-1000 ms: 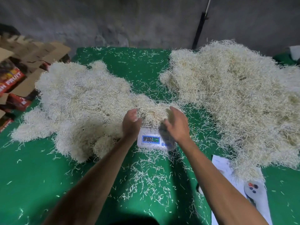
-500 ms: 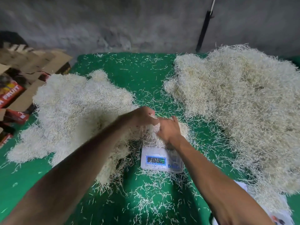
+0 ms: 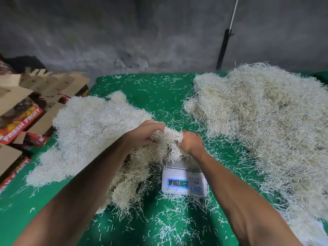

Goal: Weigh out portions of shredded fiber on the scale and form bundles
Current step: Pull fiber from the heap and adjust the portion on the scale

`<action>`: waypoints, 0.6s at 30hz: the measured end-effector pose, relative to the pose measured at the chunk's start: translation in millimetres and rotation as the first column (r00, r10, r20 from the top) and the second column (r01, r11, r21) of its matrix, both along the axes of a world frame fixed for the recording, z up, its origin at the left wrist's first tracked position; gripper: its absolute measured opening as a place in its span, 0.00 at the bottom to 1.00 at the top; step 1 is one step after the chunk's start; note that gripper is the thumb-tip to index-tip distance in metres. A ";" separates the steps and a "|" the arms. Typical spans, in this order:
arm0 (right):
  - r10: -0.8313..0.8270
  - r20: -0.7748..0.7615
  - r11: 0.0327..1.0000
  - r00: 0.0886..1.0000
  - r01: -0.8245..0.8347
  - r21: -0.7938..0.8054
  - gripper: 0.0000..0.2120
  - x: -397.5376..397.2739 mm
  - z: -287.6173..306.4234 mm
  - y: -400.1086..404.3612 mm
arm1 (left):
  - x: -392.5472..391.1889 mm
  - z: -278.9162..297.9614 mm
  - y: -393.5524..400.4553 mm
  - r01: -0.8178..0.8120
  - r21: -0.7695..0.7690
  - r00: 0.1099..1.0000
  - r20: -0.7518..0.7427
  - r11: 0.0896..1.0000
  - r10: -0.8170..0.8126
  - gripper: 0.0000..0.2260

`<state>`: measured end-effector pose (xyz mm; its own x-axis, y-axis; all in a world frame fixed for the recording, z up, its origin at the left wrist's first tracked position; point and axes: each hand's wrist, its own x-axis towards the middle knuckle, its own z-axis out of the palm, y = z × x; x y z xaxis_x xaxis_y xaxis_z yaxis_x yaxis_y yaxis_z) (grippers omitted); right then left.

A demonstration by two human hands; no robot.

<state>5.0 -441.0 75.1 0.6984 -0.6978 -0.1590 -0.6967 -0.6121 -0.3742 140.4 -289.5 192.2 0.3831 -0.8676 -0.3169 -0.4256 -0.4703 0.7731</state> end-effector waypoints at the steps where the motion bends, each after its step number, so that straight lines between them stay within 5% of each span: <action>1: -0.014 -0.003 1.000 1.000 0.014 -0.002 0.25 -1.2 0.3 -0.4 | 2.7 1.2 8.8 -0.069 -0.042 0.997 -0.045 0.997 0.067 0.23; 5: -0.085 -0.112 0.996 0.990 0.085 -0.003 0.20 -24.5 -11.7 -6.8 | 22.4 10.0 31.3 -0.379 -0.330 0.925 -0.113 0.865 0.362 0.36; 7: -0.107 -0.120 0.994 0.987 0.108 0.001 0.24 -35.9 -19.3 -6.1 | 31.8 26.0 31.2 -0.414 -0.357 0.910 -0.166 0.837 0.380 0.40; 10: -0.062 -0.035 0.995 0.997 0.065 0.082 0.39 -34.4 -13.1 3.1 | 29.7 40.9 30.2 -0.384 -0.296 0.920 -0.207 0.875 0.333 0.35; 13: 0.013 0.119 0.995 0.993 -0.025 0.098 0.39 -24.2 17.3 5.3 | 13.1 41.0 21.9 -0.334 -0.289 0.941 -0.156 0.897 0.300 0.28; 16: 0.127 0.148 0.990 0.981 -0.136 0.049 0.44 -15.5 58.2 -1.5 | 3.7 42.2 14.6 -0.416 -0.186 0.848 -0.433 0.890 0.306 0.20; 18: 0.096 0.340 0.969 0.936 -0.166 0.183 0.42 -12.4 87.0 -2.5 | 3.1 45.0 2.8 -0.509 -0.174 0.749 -0.573 0.843 0.333 0.16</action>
